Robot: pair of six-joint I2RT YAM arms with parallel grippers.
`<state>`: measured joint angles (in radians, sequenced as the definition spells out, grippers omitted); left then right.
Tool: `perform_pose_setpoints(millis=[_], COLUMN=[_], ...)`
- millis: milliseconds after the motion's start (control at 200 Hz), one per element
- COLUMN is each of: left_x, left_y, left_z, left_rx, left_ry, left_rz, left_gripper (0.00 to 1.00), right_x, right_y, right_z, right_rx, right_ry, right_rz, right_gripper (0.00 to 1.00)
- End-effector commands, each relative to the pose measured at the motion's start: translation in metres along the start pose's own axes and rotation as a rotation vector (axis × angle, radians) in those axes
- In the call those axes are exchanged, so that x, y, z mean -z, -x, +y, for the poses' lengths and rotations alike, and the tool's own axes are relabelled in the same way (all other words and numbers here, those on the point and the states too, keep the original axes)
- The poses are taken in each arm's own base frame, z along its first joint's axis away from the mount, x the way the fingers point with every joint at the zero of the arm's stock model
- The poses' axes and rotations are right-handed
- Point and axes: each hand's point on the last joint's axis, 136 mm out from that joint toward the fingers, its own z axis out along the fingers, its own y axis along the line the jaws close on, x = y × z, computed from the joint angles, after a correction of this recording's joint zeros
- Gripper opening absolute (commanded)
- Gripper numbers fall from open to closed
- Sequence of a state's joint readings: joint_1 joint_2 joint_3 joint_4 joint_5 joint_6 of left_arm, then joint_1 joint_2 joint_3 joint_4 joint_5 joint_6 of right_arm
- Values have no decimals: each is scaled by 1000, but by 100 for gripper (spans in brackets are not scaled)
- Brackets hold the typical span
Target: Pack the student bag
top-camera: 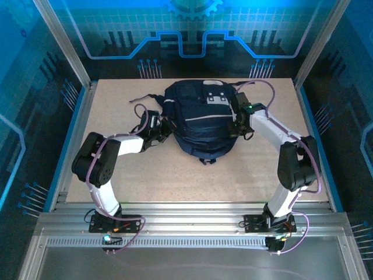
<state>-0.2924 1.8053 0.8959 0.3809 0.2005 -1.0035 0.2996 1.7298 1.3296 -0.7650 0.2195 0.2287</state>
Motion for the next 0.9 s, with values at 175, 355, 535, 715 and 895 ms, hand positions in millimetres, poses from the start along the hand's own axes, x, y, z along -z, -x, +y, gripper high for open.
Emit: perform_pose_setpoints(millis=[175, 355, 535, 715, 895], left_x=[1, 11, 62, 94, 95], left_y=[102, 127, 130, 98, 53], left_z=[-7, -12, -11, -10, 7], left_rx=[-69, -84, -127, -59, 65], left_ry=[77, 173, 234, 191, 154], left_rz=[-158, -135, -200, -168, -159], left_gripper=[0, 79, 99, 99, 97], right_x=[29, 49, 44, 43, 51], right_y=[-14, 4, 30, 45, 36], right_z=[100, 174, 224, 256, 269], right_rx=[129, 218, 283, 310, 283], right_ry=[375, 563, 621, 670, 755], right_rz=[0, -69, -82, -81, -63], right_gripper=[0, 0, 0, 0, 0])
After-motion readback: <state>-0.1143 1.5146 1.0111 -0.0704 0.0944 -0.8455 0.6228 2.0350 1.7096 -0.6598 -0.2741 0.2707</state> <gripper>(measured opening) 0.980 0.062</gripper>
